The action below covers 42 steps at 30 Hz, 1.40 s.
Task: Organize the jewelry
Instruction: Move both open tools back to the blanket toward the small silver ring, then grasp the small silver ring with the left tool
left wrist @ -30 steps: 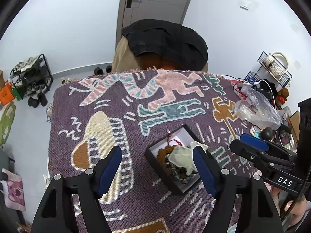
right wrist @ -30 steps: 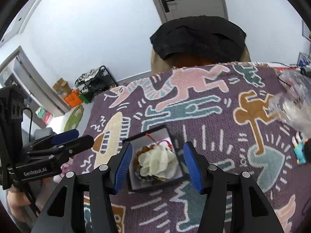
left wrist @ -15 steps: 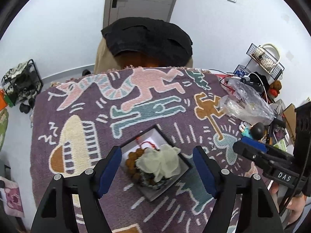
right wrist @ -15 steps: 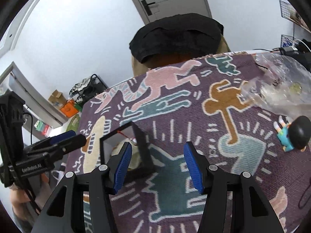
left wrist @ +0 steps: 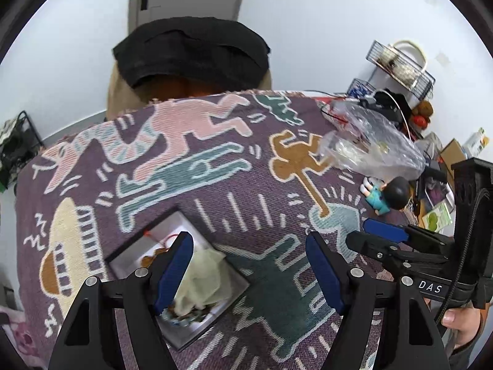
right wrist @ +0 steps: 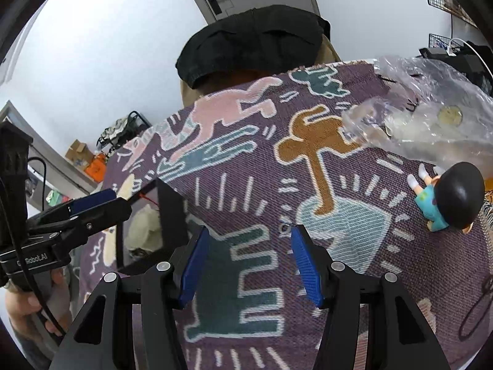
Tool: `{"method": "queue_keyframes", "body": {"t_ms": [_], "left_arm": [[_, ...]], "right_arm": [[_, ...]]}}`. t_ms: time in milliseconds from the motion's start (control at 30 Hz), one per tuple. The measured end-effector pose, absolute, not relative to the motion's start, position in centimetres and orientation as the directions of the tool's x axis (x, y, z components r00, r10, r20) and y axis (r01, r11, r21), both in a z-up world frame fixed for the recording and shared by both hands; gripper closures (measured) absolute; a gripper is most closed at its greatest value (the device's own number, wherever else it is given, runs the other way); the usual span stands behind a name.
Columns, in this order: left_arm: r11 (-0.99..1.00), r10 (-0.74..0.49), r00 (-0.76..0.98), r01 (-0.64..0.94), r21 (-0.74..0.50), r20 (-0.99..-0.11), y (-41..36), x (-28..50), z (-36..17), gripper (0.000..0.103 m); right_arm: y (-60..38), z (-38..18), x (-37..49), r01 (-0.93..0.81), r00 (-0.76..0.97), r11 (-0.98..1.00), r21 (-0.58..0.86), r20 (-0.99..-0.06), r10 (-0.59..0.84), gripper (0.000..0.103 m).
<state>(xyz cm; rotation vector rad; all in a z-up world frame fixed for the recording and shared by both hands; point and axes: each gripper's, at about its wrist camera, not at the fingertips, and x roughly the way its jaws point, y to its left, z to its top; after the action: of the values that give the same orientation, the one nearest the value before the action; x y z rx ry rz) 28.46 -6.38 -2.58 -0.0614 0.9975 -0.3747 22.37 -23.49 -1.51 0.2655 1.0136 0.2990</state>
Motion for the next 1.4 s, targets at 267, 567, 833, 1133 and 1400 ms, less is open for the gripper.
{"method": "queue_keyframes", "body": {"t_ms": [267,567,833,1133,1400], "left_arm": [[0.914,-0.35,0.431,0.35,-0.204,-0.832,-10.3,29.6,-4.3,0.04],[0.893,-0.345,0.348,0.407,-0.191,-0.872,-15.0,30.8,-7.0,0.05],[0.887,-0.319,0.291,0.426,-0.177,-0.902,-18.3,31.6,-9.7,0.057],[0.899,-0.249,0.264,0.421,-0.121,-0.932,-20.4,32.3,-12.7,0.075],[0.896,-0.24,0.302,0.435,-0.09,-0.923,-20.9,31.8,-12.3,0.09]], "right_arm": [[-26.6,-3.7,23.2,-0.062,0.471,0.926,0.372,-0.807,0.356,0.048],[-30.7,-5.0,23.0,0.006,0.482,0.927,0.375,-0.813,0.326,0.048],[-33.9,-5.8,21.5,0.069,0.507,0.922,0.382,-0.809,0.297,0.048],[-35.7,-6.7,19.3,0.122,0.541,0.901,0.417,-0.788,0.292,0.048],[-35.2,-7.1,18.7,0.123,0.547,0.899,0.42,-0.784,0.291,0.048]]}}
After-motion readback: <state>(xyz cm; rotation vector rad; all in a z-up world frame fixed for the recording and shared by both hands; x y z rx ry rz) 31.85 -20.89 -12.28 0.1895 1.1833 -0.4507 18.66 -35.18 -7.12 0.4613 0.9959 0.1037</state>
